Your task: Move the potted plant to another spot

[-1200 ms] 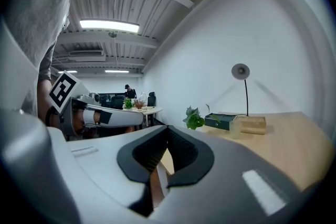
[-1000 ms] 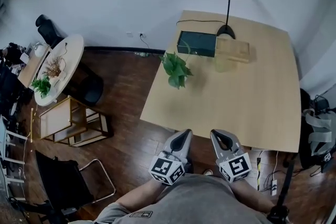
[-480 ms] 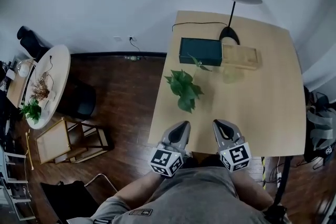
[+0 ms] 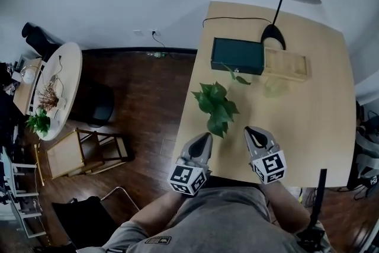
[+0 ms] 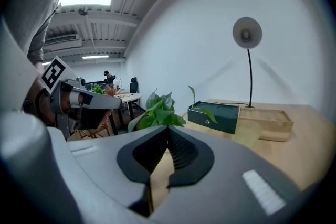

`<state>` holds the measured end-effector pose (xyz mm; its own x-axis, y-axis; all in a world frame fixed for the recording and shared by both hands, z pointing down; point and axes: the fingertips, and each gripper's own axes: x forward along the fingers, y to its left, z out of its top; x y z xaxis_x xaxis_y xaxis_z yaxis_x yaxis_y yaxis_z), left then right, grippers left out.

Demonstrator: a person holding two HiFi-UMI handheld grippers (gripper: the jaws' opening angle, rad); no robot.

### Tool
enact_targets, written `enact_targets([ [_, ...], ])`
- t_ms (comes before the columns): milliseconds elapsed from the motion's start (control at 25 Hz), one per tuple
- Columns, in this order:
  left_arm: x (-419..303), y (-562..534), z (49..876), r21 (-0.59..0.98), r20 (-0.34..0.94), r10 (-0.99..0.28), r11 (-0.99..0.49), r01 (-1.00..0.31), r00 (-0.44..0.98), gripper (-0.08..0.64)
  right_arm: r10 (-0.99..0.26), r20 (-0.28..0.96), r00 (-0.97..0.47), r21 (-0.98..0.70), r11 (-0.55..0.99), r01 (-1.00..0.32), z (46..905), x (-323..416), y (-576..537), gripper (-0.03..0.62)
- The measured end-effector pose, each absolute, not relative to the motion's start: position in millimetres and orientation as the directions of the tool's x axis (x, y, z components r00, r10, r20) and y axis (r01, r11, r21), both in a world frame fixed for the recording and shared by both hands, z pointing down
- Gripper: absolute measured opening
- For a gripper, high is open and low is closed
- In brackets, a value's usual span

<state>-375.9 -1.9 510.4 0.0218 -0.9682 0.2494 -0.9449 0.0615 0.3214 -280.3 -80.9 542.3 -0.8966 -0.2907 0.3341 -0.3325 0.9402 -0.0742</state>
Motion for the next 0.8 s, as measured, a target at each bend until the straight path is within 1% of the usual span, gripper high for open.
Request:
enact_targets([
  [80, -386, -7, 517, 0.316, 0.267, -0.964, 0.088, -0.945, -0.001, 0.002, -0.259, 0.347, -0.901, -0.062, 0.953, -0.297, 551, -290, -87, 0.013],
  [120, -391, -9, 521, 0.316, 0.275, -0.961, 0.101, -0.944, -0.011, 0.002, -0.239, 0.360, -0.902, -0.057, 0.959, -0.277, 557, -294, -89, 0.039],
  [160, -395, -10, 524, 0.316, 0.284, -0.959, 0.113, -0.942, -0.020, 0.002, -0.218, 0.374, -0.902, -0.051, 0.966, -0.255, 563, -299, -91, 0.129],
  [200, -398, -12, 528, 0.316, 0.293, -0.956, 0.124, -0.940, -0.028, 0.002, -0.197, 0.387, -0.901, -0.045, 0.972, -0.231, 569, -303, -94, 0.171],
  [560, -415, -7, 555, 0.314, 0.382, -0.921, 0.207, -0.927, -0.076, 0.002, 0.024, 0.490, -0.872, -0.045, 0.999, 0.003, 641, -352, -99, 0.461],
  [680, -418, -4, 562, 0.310, 0.404, -0.910, 0.229, -0.923, -0.090, 0.002, 0.078, 0.498, -0.864, -0.042, 0.997, 0.066, 656, -370, -96, 0.537],
  [800, -420, -2, 566, 0.306, 0.429, -0.898, 0.251, -0.918, -0.102, 0.002, 0.126, 0.488, -0.864, -0.034, 0.992, 0.125, 659, -387, -90, 0.569],
])
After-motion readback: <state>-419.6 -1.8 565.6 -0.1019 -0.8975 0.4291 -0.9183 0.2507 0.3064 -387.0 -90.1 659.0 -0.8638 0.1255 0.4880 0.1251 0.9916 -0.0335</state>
